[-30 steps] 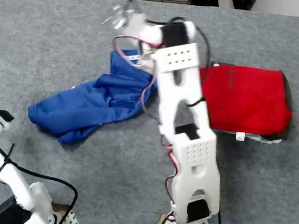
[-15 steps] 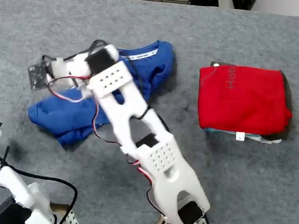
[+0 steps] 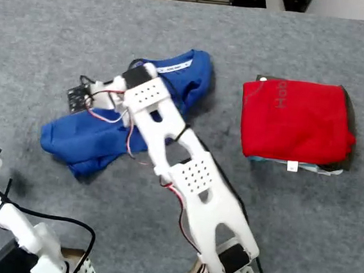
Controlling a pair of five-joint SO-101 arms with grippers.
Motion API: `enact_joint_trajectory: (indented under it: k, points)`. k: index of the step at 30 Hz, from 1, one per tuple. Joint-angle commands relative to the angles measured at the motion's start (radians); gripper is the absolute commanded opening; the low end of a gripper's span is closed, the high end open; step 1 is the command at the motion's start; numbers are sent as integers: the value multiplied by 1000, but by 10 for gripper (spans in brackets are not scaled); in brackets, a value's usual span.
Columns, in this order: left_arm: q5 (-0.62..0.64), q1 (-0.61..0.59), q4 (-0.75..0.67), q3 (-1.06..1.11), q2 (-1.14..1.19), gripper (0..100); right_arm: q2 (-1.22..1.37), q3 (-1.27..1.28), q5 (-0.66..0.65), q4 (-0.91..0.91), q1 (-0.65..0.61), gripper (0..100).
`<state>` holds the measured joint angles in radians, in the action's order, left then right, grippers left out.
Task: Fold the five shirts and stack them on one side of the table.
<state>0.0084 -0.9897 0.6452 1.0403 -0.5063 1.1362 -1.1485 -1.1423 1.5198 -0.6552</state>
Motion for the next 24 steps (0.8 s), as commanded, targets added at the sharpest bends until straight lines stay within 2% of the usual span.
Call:
enact_joint_trajectory:
  k: [1, 5, 10, 18, 24]
  points:
    - [6, -2, -17, -3, -4, 284, -7, -41, -15, -15, 67, 210]
    - [6, -2, -17, -3, -4, 283, -5, -114, -15, -12, 110, 124]
    - [6, -2, -17, -3, -4, 283, -7, -199, -15, 11, 143, 118]
    - [6, -2, -17, -3, -2, 283, -7, -346, -15, 153, 143, 105]
    - [6, -2, -17, -3, -2, 283, -5, -367, -15, 190, 145, 116]
